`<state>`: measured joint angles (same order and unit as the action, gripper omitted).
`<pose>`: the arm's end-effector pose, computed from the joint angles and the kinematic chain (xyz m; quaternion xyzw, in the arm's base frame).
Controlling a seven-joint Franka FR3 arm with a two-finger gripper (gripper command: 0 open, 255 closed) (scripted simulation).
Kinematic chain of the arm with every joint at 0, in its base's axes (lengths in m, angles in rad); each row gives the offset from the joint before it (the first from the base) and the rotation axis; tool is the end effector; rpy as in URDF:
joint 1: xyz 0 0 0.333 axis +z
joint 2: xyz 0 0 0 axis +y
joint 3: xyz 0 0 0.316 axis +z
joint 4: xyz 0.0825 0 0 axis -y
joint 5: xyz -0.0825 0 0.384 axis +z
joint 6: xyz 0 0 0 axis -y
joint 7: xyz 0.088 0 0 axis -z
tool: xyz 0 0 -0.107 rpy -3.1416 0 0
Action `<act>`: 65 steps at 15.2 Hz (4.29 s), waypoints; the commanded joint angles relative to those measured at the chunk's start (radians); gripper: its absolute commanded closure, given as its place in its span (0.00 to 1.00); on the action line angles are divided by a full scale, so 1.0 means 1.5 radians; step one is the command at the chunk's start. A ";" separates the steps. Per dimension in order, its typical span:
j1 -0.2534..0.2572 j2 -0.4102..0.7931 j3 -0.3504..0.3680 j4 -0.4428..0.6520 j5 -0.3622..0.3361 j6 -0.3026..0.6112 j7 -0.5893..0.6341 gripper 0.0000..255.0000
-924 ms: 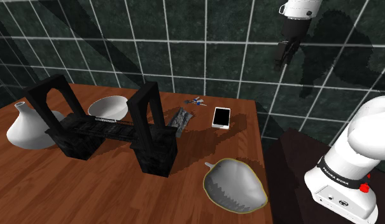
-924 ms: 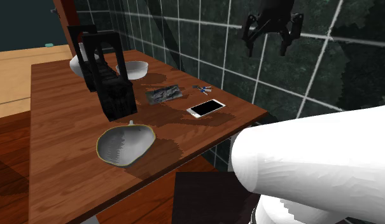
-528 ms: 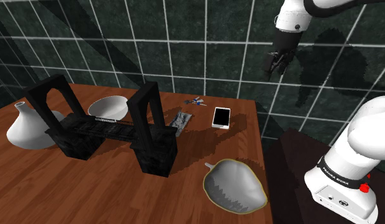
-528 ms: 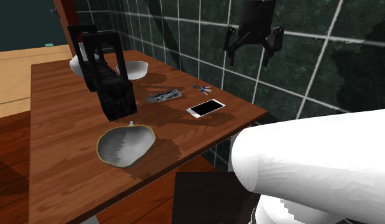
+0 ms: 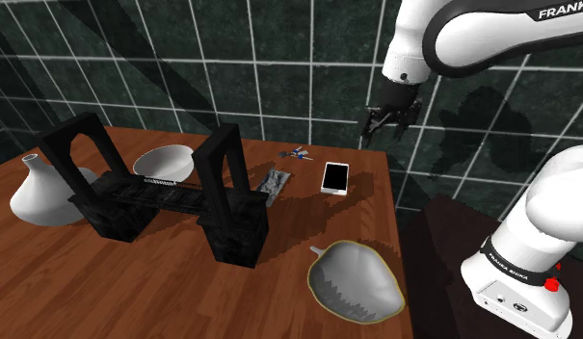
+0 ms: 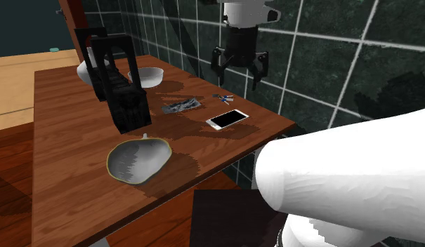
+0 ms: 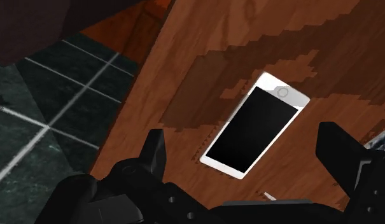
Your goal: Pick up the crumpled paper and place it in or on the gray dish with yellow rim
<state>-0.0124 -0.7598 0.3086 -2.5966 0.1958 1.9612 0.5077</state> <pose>0.3216 0.1177 0.4891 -0.9835 0.1726 -0.0542 0.0067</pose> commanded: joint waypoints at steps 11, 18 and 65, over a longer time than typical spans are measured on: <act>-0.133 0.262 0.280 0.105 -0.022 0.229 0.446 0.00; -0.277 0.529 0.456 0.255 -0.328 0.271 0.851 0.00; -0.190 0.692 0.398 0.445 -0.492 0.156 1.041 1.00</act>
<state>-0.2957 0.2841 0.9018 -1.9361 -0.5500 2.2050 2.0762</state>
